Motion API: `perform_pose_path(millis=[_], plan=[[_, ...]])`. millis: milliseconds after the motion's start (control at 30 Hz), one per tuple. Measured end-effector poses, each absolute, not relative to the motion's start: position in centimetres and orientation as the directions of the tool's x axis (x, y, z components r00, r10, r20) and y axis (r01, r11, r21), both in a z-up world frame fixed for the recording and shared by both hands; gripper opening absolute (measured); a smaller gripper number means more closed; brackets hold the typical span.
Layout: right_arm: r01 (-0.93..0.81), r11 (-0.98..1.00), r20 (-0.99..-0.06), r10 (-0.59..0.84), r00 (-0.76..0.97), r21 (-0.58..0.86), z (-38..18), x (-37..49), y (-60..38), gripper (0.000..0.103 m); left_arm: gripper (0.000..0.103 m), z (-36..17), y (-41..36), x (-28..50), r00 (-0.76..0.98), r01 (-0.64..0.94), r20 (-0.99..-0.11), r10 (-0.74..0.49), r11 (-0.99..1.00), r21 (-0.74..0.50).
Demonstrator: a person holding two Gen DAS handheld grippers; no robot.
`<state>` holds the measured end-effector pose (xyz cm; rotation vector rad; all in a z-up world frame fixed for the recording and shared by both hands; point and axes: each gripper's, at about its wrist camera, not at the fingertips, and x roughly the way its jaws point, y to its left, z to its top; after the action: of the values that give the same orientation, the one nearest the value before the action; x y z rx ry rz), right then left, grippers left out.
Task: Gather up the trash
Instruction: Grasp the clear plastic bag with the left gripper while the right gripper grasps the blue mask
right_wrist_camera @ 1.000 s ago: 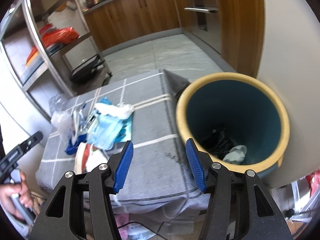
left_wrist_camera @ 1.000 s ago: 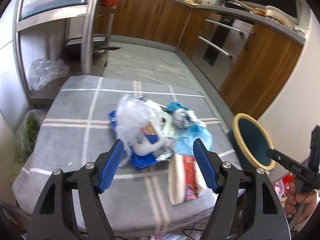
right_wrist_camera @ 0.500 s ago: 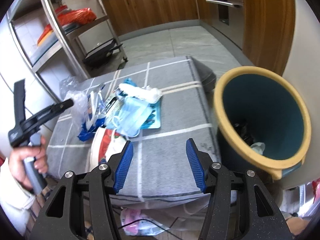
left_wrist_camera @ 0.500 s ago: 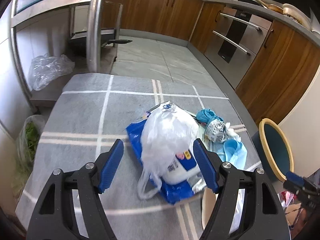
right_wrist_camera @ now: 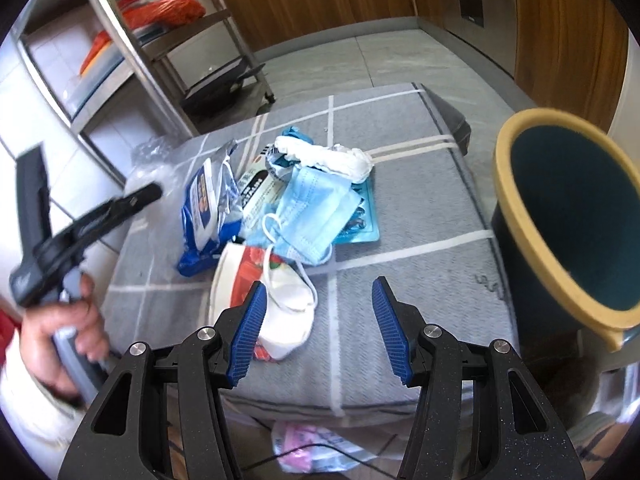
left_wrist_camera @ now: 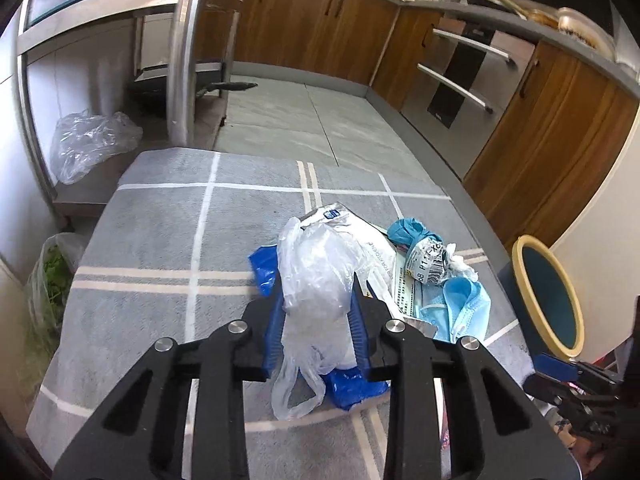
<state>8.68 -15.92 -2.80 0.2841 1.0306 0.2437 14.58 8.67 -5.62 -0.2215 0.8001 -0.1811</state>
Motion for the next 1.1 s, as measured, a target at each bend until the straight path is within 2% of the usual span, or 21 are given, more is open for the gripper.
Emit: perform_pose_path(millis=[133,567,600,633,767,833,933,1100], plan=[[-0.003,0.912,-0.789,0.356,0.500,0.409,-3.5,10.5,-16.2,0.057,0.027,-5.1,9.9,13.1,0.702,0.054,-0.671,-0.239,0.957,-0.285],[0.046,0.894,-0.776,0.361,0.518,0.447,-6.1,15.9,-16.6,0.056,0.027,-4.7,11.3,11.1,0.698,0.044,-0.667,-0.262,0.944,-0.326],[0.043,0.889,-0.773,0.372,0.513,0.456,-6.3,16.1,-16.6,0.054,0.027,-4.7,11.2,11.0,0.697,0.046,-0.667,-0.263,0.945,-0.325],[0.034,0.882,-0.768,0.389,0.508,0.470,-6.5,16.2,-16.6,0.043,0.027,-4.7,11.1,11.0,0.696,0.049,-0.668,-0.264,0.945,-0.323],[0.011,0.872,-0.758,0.420,0.498,0.490,-6.4,16.1,-16.6,0.018,0.027,-4.6,10.6,10.9,0.695,0.055,-0.666,-0.269,0.944,-0.324],[-0.003,0.870,-0.751,0.427,0.504,0.493,-5.9,15.8,-16.6,0.012,0.027,-4.5,10.4,10.9,0.696,0.058,-0.664,-0.273,0.943,-0.327],[-0.009,0.869,-0.741,0.428,0.518,0.495,-5.1,15.2,-17.0,0.009,0.027,-4.1,10.0,10.7,0.701,0.065,-0.657,-0.278,0.942,-0.330],[-0.007,0.864,-0.717,0.423,0.554,0.503,-2.9,14.2,-18.3,0.008,0.027,-3.4,9.8,10.3,0.713,0.072,-0.640,-0.286,0.938,-0.339]])
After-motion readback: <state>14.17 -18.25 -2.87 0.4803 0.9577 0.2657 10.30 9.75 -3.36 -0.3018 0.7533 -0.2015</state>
